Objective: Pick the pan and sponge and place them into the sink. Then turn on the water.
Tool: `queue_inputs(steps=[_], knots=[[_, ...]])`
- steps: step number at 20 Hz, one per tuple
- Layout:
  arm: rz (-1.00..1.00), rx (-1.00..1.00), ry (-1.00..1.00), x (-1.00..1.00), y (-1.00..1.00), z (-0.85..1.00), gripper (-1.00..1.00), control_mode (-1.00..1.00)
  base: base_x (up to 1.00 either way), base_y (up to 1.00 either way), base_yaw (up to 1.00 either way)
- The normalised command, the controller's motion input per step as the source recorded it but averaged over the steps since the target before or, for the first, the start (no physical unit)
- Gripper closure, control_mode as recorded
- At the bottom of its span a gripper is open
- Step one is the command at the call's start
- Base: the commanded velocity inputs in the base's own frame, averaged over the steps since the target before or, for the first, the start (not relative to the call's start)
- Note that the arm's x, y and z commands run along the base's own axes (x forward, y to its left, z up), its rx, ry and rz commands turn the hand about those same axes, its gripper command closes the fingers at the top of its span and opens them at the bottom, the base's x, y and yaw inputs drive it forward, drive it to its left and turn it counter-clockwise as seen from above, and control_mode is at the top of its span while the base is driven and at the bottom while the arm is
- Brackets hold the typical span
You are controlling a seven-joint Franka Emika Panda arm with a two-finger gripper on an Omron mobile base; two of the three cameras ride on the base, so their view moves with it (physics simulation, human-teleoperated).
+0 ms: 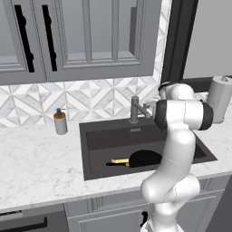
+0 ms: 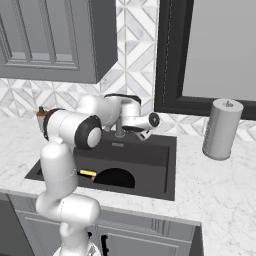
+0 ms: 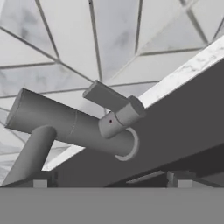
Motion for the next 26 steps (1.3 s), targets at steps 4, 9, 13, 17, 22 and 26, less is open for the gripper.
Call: queue_inputs(steps=[4,9,13,17,22,26], knots=[[0.00,0.00,0.00,0.44,0.00,0.00,-1.00,-1.00,0.00,0.00,0.00],[0.00,0.00,0.00,0.41,0.00,-0.03,-1.00,-1.00,0.00,0.00,0.00],[0.00,0.00,0.00,0.31,0.03,-0.17,-1.00,-1.00,0.00,0.00,0.00],[0.00,0.00,0.00,0.29,0.03,-0.19,-1.00,-1.00,0.00,0.00,0.00],[0.00,0.00,0.00,0.28,0.06,-0.13,-1.00,-1.00,0.00,0.00,0.00],[0.00,0.00,0.00,0.32,0.08,-0.08,-1.00,-1.00,0.00,0.00,0.00]])
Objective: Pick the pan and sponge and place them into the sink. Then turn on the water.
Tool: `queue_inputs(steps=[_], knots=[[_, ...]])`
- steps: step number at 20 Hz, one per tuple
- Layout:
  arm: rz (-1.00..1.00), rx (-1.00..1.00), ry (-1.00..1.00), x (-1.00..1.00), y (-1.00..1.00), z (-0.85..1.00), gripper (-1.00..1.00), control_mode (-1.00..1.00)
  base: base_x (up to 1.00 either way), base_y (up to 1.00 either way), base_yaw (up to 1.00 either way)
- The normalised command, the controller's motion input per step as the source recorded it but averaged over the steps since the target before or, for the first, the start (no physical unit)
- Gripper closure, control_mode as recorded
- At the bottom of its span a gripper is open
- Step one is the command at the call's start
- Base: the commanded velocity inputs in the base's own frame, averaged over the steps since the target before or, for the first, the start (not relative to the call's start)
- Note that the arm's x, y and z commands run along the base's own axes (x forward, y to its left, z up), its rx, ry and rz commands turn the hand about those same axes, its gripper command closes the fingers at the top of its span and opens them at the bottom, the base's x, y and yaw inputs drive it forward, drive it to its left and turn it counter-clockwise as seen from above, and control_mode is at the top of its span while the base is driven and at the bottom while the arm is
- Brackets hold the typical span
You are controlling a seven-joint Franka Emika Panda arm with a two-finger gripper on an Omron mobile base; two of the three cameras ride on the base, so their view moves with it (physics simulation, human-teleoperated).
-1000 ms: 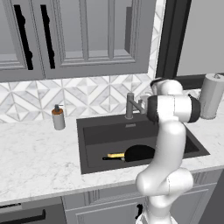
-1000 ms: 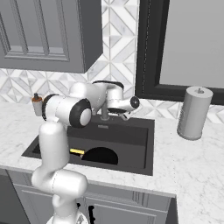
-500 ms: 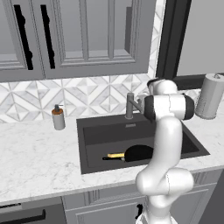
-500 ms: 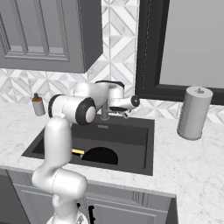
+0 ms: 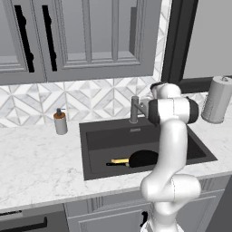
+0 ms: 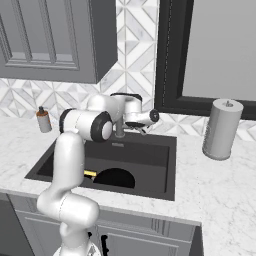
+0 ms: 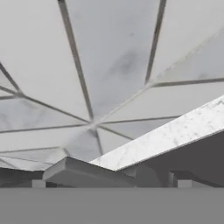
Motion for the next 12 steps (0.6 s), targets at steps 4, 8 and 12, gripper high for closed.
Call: queue_inputs(steps=[4,8,12], knots=[[0.00,0.00,0.00,0.35,0.08,-0.07,-1.00,-1.00,0.00,0.00,0.00],[0.00,0.00,0.00,0.34,0.04,-0.08,-1.00,-1.00,0.00,0.00,0.00],[0.00,0.00,0.00,0.25,0.00,-0.05,1.00,-1.00,0.00,0.00,0.00]])
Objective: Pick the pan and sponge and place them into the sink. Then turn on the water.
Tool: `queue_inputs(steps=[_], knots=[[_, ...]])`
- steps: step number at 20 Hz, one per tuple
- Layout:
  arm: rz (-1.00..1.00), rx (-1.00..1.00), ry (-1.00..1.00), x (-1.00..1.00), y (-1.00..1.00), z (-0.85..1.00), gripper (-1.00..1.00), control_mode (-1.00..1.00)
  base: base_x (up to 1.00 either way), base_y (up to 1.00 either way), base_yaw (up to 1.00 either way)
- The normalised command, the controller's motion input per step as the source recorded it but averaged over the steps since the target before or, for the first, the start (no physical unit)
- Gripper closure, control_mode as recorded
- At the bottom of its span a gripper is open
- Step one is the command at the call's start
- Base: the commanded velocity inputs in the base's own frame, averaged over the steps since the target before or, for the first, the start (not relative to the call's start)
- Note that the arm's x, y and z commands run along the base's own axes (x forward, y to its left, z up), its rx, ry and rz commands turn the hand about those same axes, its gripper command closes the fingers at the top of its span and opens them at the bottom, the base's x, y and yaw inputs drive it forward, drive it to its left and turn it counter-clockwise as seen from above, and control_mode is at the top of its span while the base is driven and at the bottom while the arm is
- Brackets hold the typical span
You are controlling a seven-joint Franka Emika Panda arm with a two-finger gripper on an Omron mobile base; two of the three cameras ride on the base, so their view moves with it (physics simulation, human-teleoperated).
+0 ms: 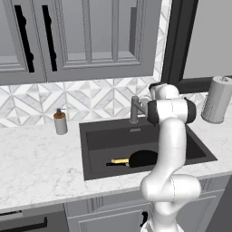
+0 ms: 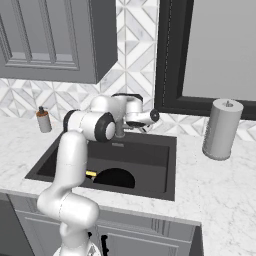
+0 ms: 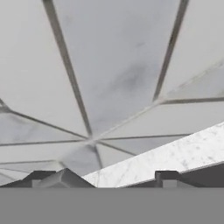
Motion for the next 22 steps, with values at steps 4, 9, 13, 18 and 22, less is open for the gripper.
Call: queue_inputs(steps=[4,9,13,18,22], knots=[[-0.03,0.00,0.00,0.03,0.00,0.00,1.00,-1.00,0.00,0.00,0.00],[-0.09,0.13,0.10,-0.01,-0.04,0.00,1.00,-1.00,0.00,0.00,0.00],[-0.13,0.22,0.17,-0.19,-0.26,0.00,1.00,-1.00,0.00,0.00,0.00],[-0.13,0.27,0.15,-0.34,-0.32,0.00,1.00,-1.00,0.00,0.00,0.00],[-0.17,0.29,0.17,-0.54,-0.44,0.00,1.00,-1.00,0.00,0.00,0.00]])
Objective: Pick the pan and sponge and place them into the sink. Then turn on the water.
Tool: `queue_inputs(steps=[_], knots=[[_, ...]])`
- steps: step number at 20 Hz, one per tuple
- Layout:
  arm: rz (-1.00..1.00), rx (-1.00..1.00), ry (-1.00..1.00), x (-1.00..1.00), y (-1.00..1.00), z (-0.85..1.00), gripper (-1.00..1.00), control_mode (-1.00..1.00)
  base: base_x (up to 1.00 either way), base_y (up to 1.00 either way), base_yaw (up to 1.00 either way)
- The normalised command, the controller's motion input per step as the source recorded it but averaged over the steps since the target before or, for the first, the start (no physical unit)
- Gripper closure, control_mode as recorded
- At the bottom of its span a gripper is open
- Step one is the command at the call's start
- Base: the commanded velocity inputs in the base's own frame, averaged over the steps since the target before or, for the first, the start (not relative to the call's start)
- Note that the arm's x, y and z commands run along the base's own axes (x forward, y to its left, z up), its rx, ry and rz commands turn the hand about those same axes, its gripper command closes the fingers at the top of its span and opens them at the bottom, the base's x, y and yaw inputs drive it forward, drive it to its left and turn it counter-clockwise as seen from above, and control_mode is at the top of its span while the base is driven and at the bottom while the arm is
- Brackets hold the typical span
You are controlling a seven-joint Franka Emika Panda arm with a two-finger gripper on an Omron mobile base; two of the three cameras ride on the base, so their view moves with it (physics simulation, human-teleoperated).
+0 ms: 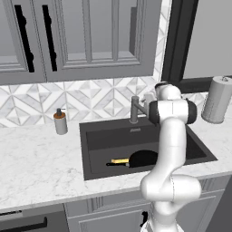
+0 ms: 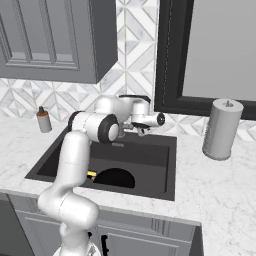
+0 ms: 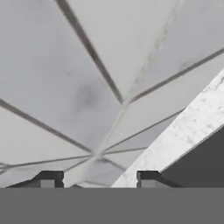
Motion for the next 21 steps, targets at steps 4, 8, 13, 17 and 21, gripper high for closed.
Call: queue_inputs(steps=[4,8,13,17,21], knots=[[-0.17,0.27,0.16,-0.56,-0.42,0.00,1.00,-1.00,0.00,0.00,0.00],[-0.16,0.25,0.12,-0.46,-0.30,0.00,1.00,-1.00,0.00,0.00,0.00],[-0.09,0.14,0.00,-0.30,-0.06,-0.02,1.00,-1.00,0.00,0.00,0.00],[0.00,0.00,0.00,-0.02,-0.03,-0.02,1.00,-1.00,0.00,0.00,0.00],[0.00,0.00,0.00,0.00,0.00,0.00,1.00,-1.00,0.00,0.00,0.00]])
